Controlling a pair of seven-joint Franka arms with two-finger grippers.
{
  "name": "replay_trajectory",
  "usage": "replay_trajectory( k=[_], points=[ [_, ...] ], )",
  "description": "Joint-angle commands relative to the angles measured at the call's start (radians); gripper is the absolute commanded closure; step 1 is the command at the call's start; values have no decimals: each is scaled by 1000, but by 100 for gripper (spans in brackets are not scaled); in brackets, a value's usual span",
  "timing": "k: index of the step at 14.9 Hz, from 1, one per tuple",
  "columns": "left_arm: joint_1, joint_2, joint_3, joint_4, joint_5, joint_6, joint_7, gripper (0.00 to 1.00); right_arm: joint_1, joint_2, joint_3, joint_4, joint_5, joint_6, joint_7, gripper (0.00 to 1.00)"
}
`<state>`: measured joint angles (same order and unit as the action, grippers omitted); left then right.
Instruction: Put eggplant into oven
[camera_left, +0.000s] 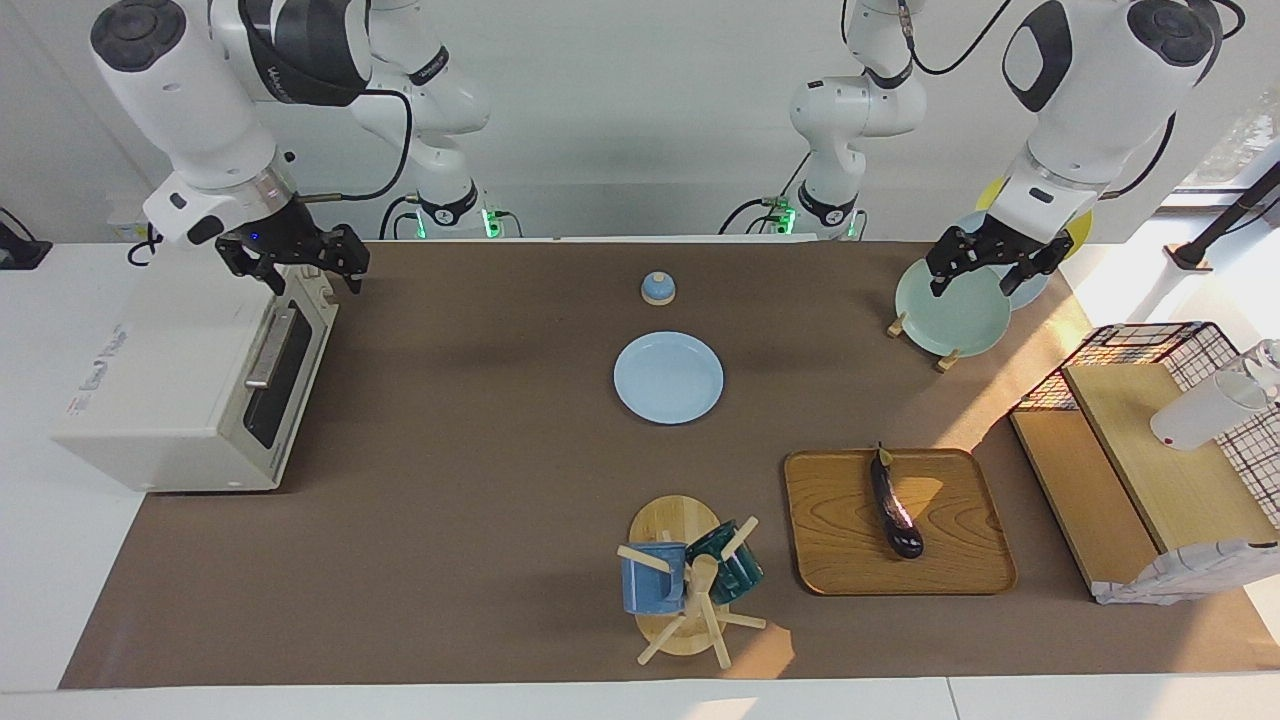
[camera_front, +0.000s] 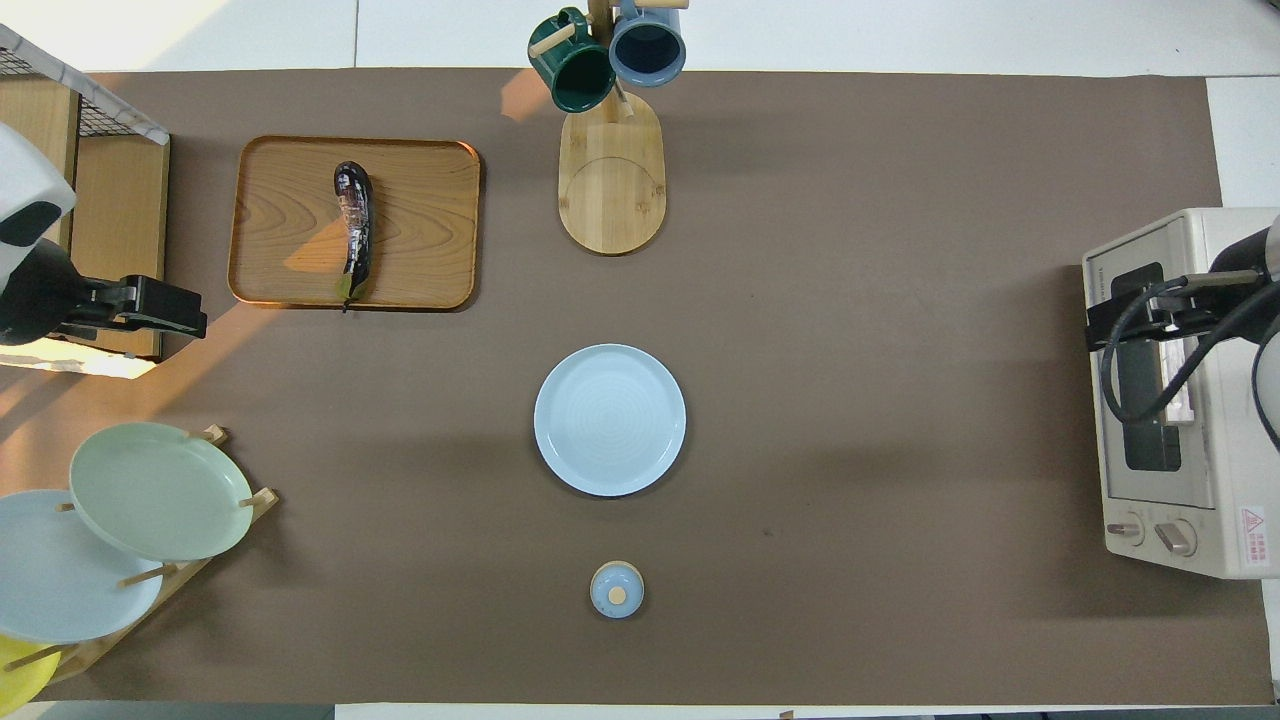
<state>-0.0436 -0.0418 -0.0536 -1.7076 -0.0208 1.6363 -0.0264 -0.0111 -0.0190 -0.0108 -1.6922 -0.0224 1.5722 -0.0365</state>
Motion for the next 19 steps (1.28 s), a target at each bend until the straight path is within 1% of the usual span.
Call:
replay_trajectory(
  k=[1, 9, 11, 12, 13, 14, 15, 16, 17, 19],
  points=[
    [1, -9, 3, -15, -7, 19, -7, 0, -10, -19, 5, -12, 25, -8, 15, 0],
    [1, -9, 3, -17, -16, 27, -9, 0, -21, -21, 2, -14, 25, -6, 3, 0],
    [1, -10, 3, -20, -27, 43, -6, 0, -30, -22, 2, -17, 27, -6, -2, 0],
    [1, -10, 3, -23, -30, 63, -7, 0, -44, -30, 2, -38, 27, 15, -9, 0],
    [1, -9, 3, -23, -30, 77, -7, 0, -47, -35, 2, -55, 27, 52, -16, 42],
    [-1, -6, 3, -21, -30, 88, -6, 0, -49, -41, 2, -81, 27, 92, -34, 73],
    [-2, -3, 3, -21, -30, 108, -4, 0, -53, -64, 2, -131, 25, 135, -87, 85],
    [-4, 3, 3, -21, -30, 112, -4, 0, -65, -71, 0, -158, 22, 188, -142, 100],
    [-6, 19, 3, -14, -31, 119, -6, 0, -87, -75, 0, -179, 21, 221, -192, 100],
    [-7, 48, 3, -6, -56, 138, -9, 0, -104, -88, 0, -217, 12, 235, -206, 100]
  ],
)
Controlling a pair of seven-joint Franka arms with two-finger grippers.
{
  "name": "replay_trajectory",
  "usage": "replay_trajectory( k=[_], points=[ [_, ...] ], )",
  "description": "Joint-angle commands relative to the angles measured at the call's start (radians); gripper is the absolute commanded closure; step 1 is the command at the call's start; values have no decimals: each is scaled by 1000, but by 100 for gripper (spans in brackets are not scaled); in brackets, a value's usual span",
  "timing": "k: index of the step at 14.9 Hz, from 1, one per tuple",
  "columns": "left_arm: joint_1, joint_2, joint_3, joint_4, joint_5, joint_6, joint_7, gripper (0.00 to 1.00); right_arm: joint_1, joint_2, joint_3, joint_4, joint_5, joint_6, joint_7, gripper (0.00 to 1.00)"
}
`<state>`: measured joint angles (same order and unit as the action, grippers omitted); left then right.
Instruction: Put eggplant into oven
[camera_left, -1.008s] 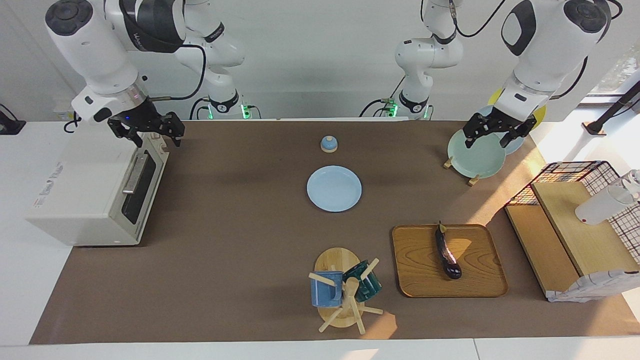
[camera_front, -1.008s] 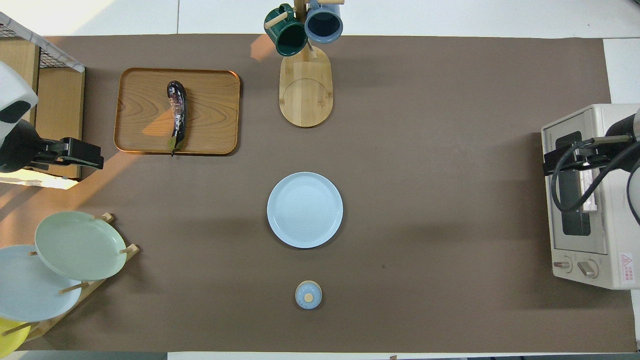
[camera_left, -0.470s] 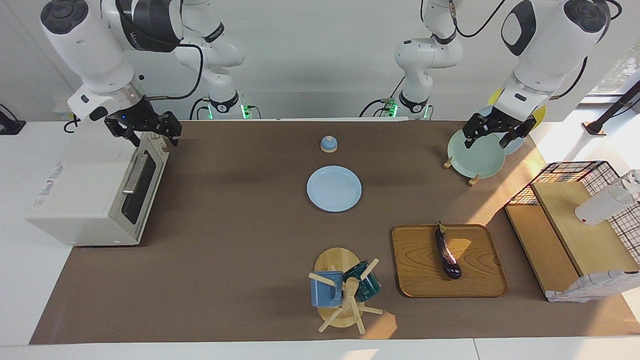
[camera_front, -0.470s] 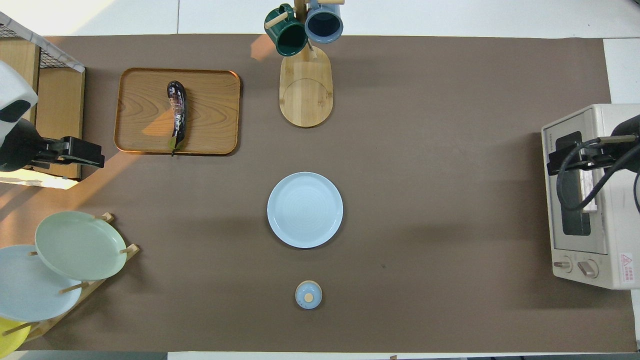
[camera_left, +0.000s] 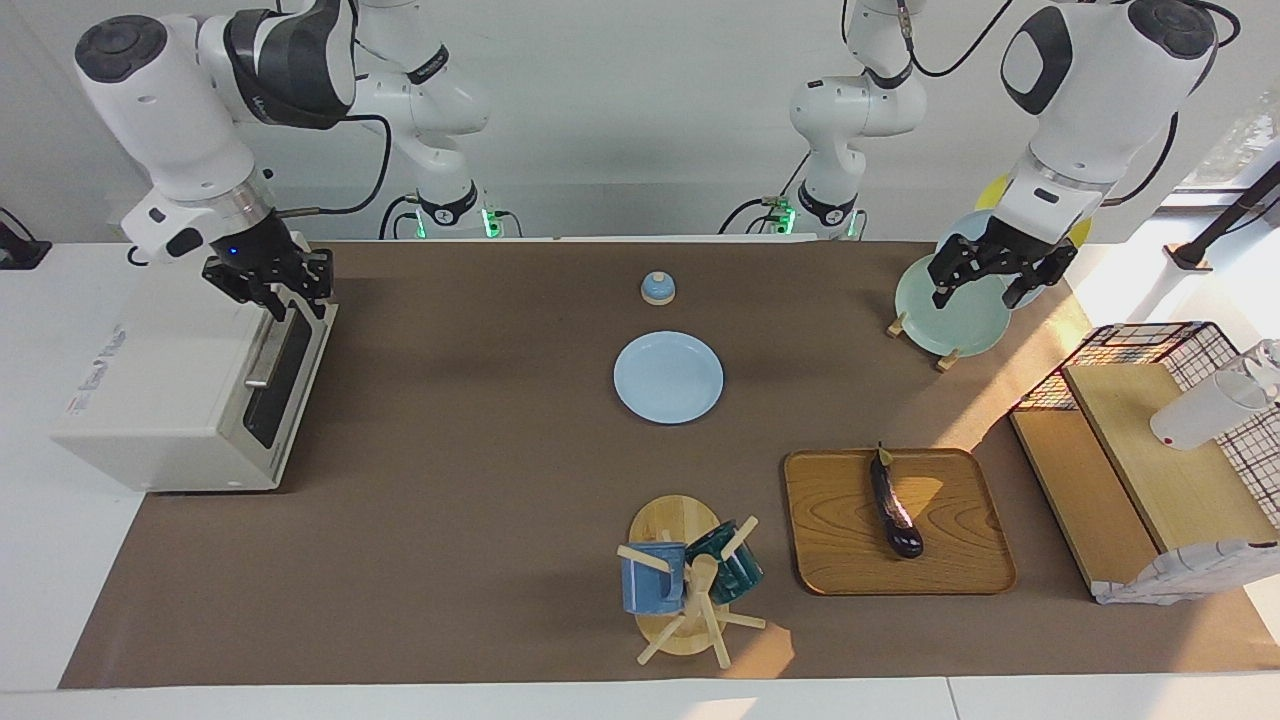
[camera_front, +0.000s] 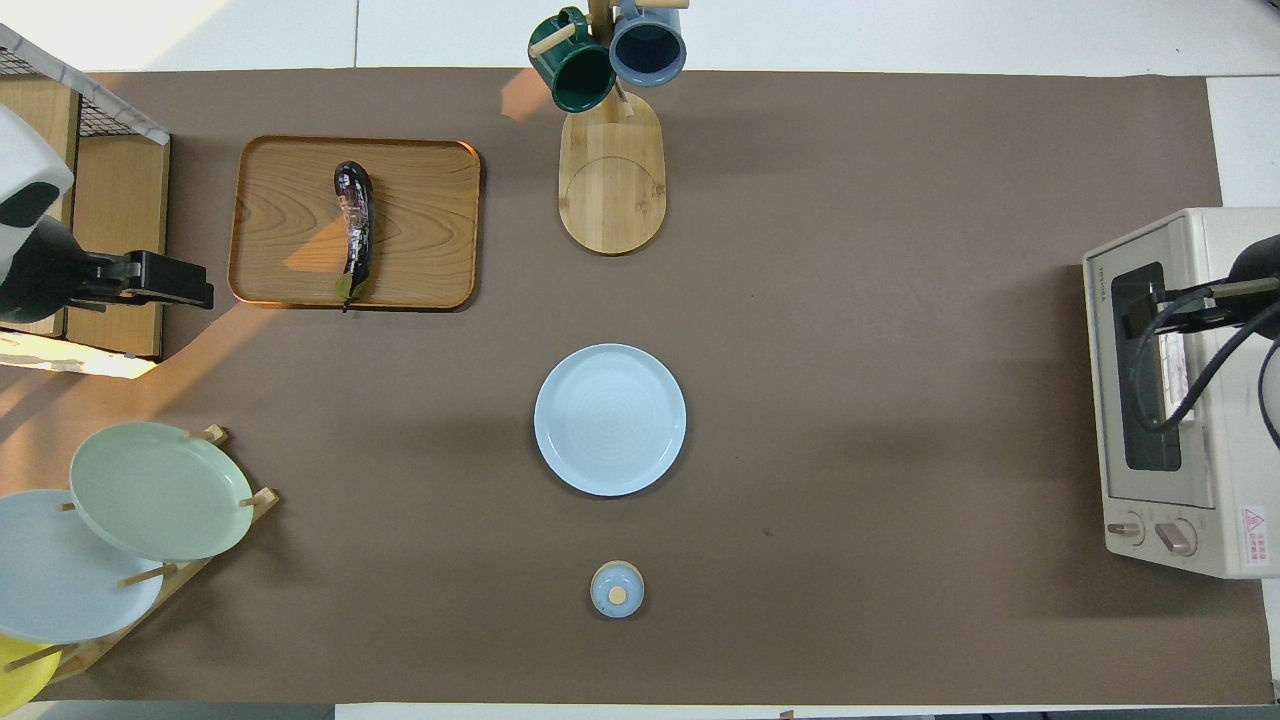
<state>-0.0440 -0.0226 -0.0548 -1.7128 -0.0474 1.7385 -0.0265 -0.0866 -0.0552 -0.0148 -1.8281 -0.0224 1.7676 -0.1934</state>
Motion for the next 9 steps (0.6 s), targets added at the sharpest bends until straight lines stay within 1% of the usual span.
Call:
replay_trajectory(
  k=[1, 3, 5, 7, 9],
  points=[
    [-10, 52, 4, 2, -31, 49, -7, 0, -28, -54, 3, -97, 7, 38, -47, 100],
    [-11, 107, 4, 30, -29, 62, -6, 0, -28, -61, 1, -118, -37, 30, 3, 100],
    [-13, 194, 4, 82, -29, 87, -4, 0, -47, -49, 3, -126, -73, 47, 86, 100],
    [-8, 280, 4, 125, -29, 111, 0, 0, -55, -46, 1, -144, -77, 49, 91, 100],
    [-8, 344, 4, 145, -29, 185, 17, 0, -56, -44, 3, -158, -106, 73, 91, 100]
  ],
)
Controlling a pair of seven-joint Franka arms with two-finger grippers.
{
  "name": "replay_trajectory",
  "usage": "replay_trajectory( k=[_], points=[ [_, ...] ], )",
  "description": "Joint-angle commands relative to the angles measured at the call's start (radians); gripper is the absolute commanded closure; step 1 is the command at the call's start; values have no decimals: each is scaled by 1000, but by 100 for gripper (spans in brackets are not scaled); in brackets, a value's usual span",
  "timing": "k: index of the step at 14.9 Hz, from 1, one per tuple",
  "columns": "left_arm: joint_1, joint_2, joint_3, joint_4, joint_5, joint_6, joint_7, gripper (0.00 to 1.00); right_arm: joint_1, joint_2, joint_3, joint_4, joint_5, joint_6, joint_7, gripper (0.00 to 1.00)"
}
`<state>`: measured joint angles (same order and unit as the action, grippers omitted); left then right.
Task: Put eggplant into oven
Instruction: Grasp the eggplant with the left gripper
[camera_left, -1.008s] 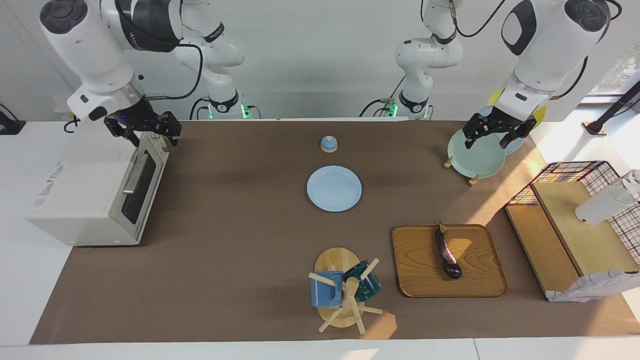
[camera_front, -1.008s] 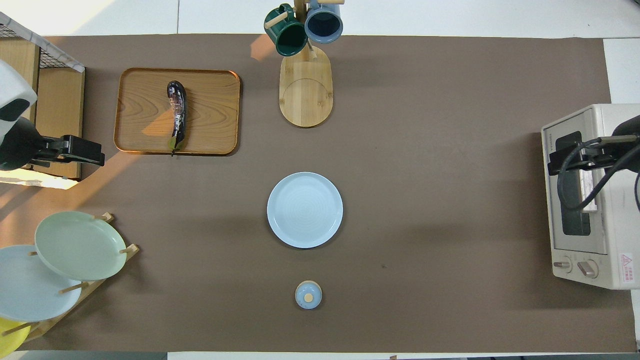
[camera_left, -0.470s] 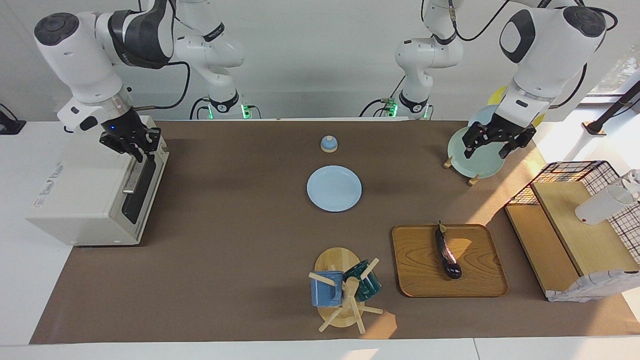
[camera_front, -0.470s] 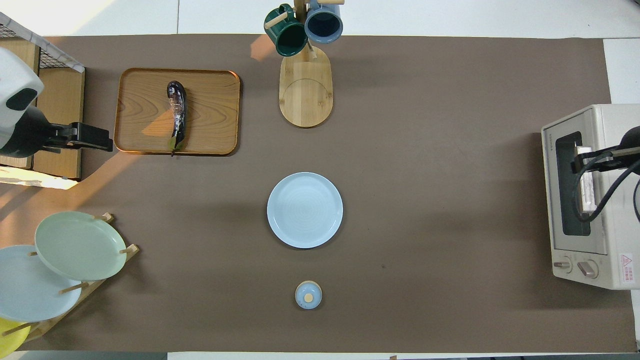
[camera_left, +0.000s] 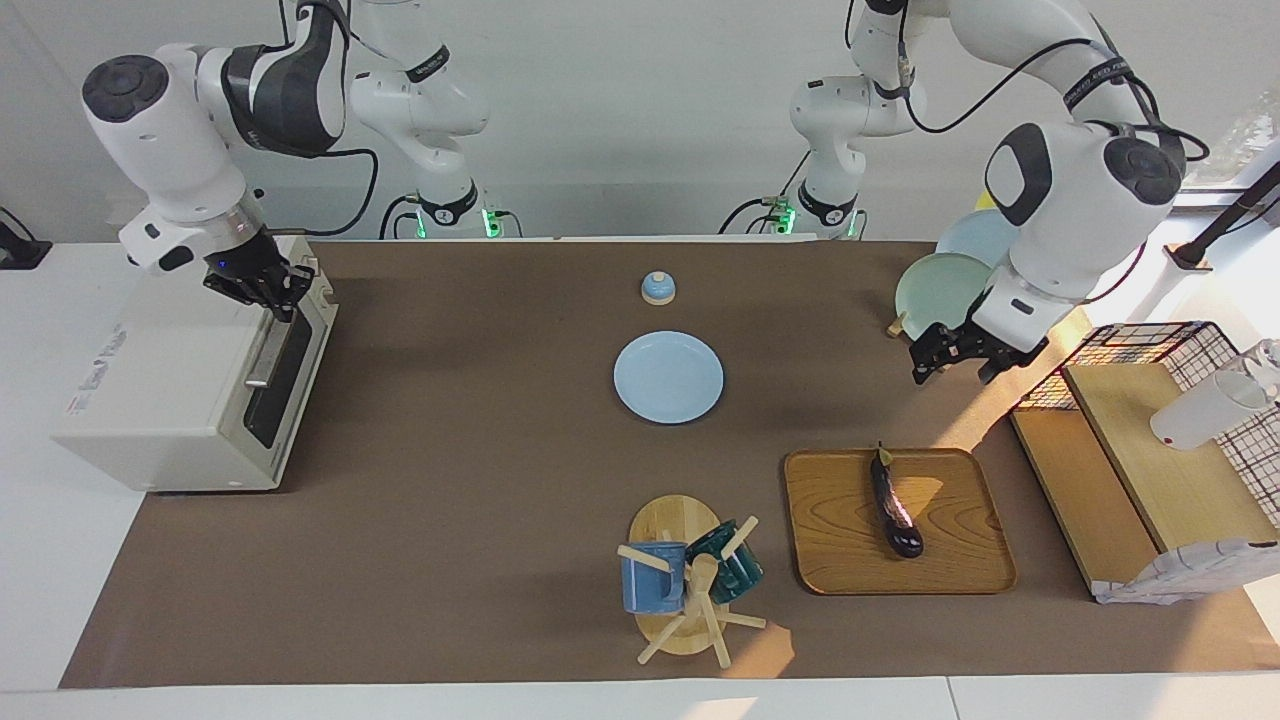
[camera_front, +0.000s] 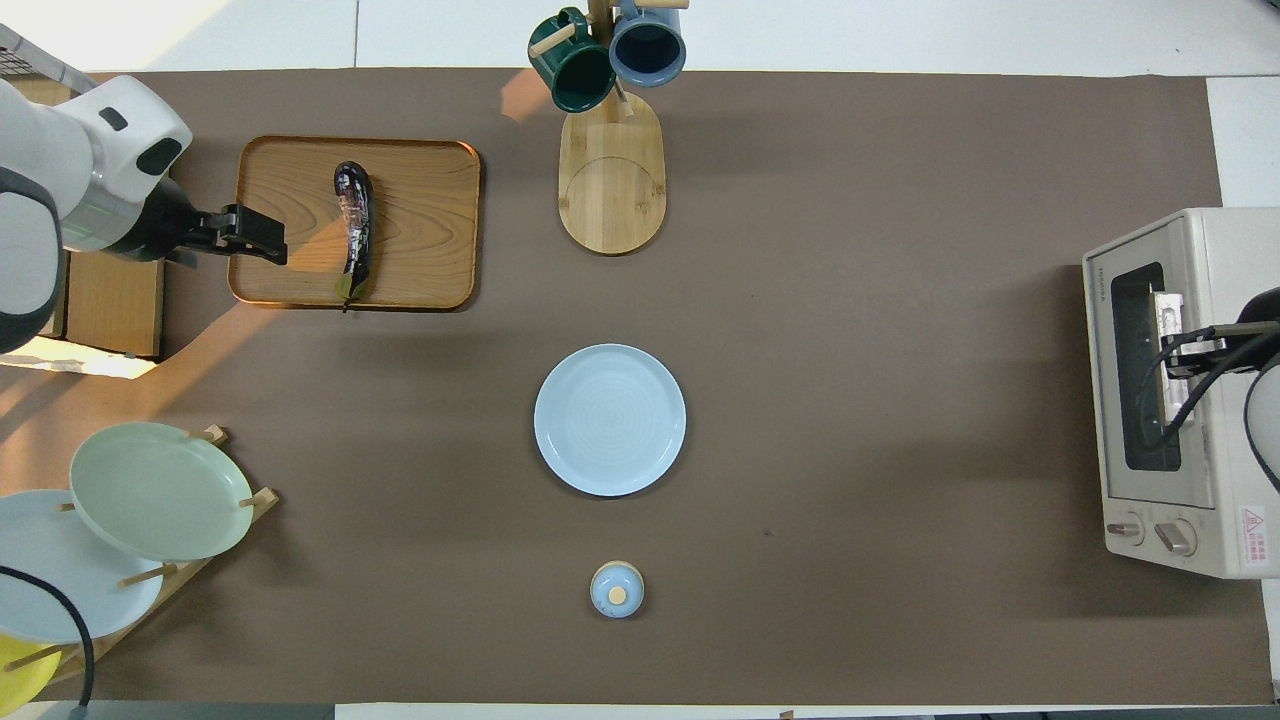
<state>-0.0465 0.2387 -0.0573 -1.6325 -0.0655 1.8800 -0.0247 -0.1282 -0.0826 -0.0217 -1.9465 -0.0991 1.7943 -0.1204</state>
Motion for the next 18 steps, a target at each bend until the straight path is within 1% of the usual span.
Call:
replay_trajectory(
  k=[1, 5, 7, 11, 13, 16, 18],
  points=[
    [-6, 109, 7, 65, -11, 82, 43, 0, -18, -17, 8, -58, -33, 74, 18, 100],
    [-13, 232, 1, 65, -11, 232, 94, 0, -51, -5, 9, -80, -36, 111, 18, 100],
    [-44, 264, 1, 57, -13, 292, 94, 0, -59, -5, 9, -92, -36, 114, 16, 100],
    [-50, 298, 1, 45, -10, 347, 95, 0, -68, -5, 9, -127, -36, 134, 16, 100],
    [-56, 298, 1, 8, -10, 395, 95, 0, -68, -5, 9, -135, -36, 143, 16, 100],
    [-56, 298, 1, -4, -10, 404, 97, 0, -68, -5, 9, -158, -33, 149, 19, 100],
    [-56, 295, 1, -30, -10, 430, 98, 0, -67, -6, 11, -183, -31, 189, 18, 100]
  ],
)
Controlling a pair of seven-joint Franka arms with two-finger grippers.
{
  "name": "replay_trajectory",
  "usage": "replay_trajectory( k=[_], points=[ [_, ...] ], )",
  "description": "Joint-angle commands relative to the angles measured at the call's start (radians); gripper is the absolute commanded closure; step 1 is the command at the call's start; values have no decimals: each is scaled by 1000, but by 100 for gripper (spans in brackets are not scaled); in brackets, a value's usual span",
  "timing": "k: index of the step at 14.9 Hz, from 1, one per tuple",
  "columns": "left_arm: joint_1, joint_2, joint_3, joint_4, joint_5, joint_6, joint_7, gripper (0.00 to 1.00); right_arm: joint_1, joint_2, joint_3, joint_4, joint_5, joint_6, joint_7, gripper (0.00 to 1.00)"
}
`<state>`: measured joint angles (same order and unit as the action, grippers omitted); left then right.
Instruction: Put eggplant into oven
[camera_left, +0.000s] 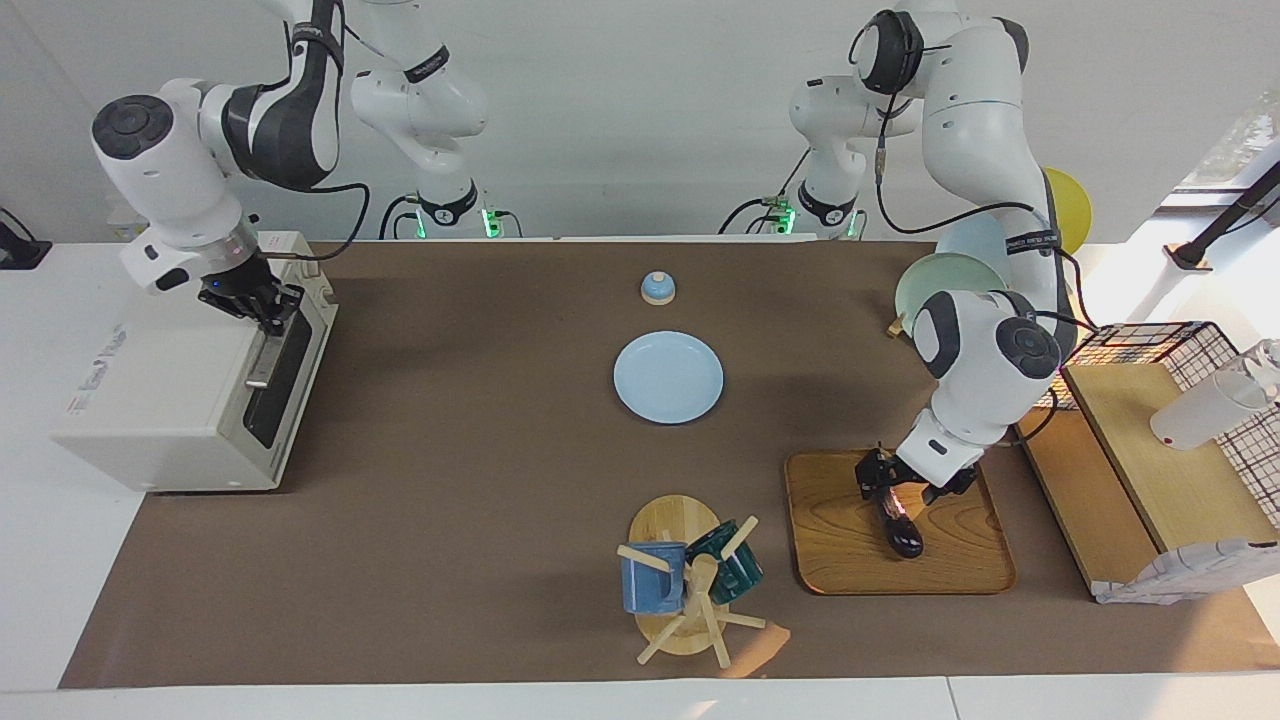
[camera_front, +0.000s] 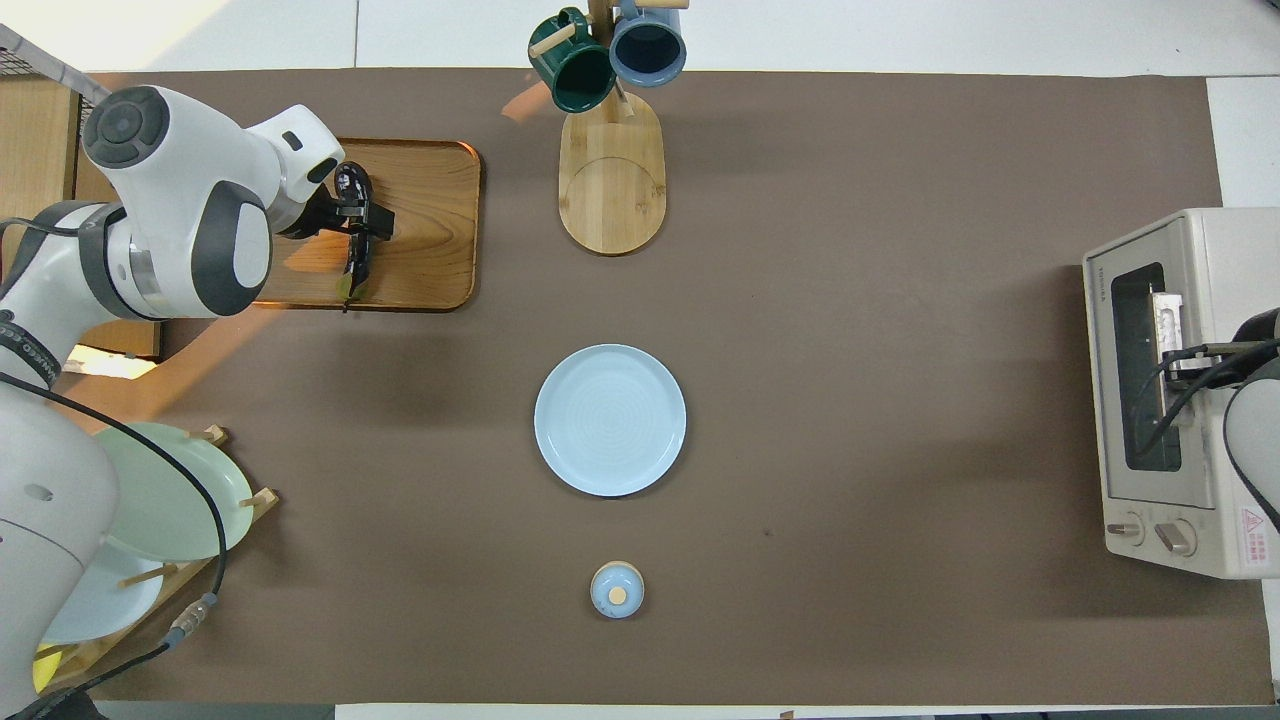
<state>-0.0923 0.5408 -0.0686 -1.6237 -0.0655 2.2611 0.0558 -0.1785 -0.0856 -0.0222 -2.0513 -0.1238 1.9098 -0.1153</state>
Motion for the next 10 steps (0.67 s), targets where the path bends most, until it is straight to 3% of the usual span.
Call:
replay_trajectory(
  k=[1, 6, 8, 10],
  points=[
    [-10, -10, 12, -50, -10, 57, 19, 1, -7, -2, 11, -84, -2, 90, 14, 100],
    [-20, -12, 13, -53, -10, 55, 19, 21, 76, 44, 13, -115, 7, 199, 81, 100],
    [-18, -13, 12, -56, -10, 55, 19, 35, 120, 76, 13, -127, 7, 254, 133, 100],
    [-15, -13, 12, -56, -10, 52, 21, 60, 148, 118, 13, -142, 7, 326, 176, 100]
  ],
)
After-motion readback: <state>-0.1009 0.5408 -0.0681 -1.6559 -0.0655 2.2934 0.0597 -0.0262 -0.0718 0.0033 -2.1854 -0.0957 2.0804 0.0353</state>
